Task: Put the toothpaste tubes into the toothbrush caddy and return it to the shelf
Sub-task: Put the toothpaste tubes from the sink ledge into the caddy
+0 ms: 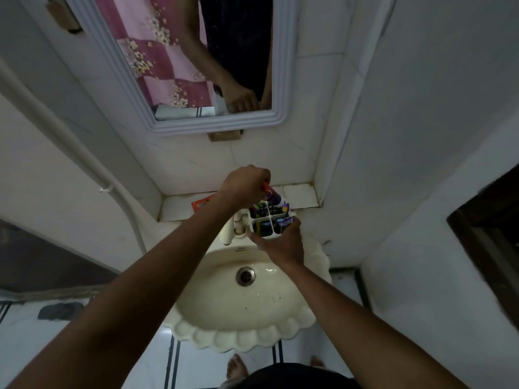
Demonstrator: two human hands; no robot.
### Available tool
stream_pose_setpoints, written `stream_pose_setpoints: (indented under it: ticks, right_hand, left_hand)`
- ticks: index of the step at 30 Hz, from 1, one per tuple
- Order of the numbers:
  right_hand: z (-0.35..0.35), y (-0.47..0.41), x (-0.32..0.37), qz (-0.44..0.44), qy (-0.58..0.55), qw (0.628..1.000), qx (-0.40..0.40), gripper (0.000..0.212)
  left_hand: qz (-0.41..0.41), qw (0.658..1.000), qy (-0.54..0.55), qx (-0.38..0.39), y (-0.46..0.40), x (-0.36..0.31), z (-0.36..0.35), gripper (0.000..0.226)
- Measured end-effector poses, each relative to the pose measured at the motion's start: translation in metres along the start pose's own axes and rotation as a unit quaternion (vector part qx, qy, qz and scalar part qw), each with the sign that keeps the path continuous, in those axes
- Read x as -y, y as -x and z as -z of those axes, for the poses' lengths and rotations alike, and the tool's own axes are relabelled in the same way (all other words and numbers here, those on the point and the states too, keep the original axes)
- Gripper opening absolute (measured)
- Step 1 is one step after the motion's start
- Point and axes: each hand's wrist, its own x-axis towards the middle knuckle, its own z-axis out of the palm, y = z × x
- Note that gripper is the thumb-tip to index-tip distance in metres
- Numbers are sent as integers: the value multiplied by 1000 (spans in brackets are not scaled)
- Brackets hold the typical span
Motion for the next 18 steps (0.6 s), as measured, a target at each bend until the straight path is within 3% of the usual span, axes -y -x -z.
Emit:
stream_pose_setpoints:
  ticks: [4, 7, 11, 14, 18]
  right_hand:
    - [1, 2, 3, -9, 6, 1000, 3, 133]
    - [3, 0, 3, -16, 2, 1000, -18, 134]
    - [9, -5, 7, -17, 6, 999, -40, 126]
    - [9, -7, 14, -17, 5, 999, -48, 134]
    - [10, -6, 23, -17, 11, 998, -62, 131]
  left_hand:
    - [-4, 995, 96, -33, -2, 2, -7, 54]
    - [1, 979, 184, -88, 3, 12, -10, 43]
    - [84, 933, 313, -158, 13, 35, -19, 19]
    - [152, 908, 337, -196, 22, 64, -34, 14]
    - [207, 907, 325, -173, 40, 101, -62, 19]
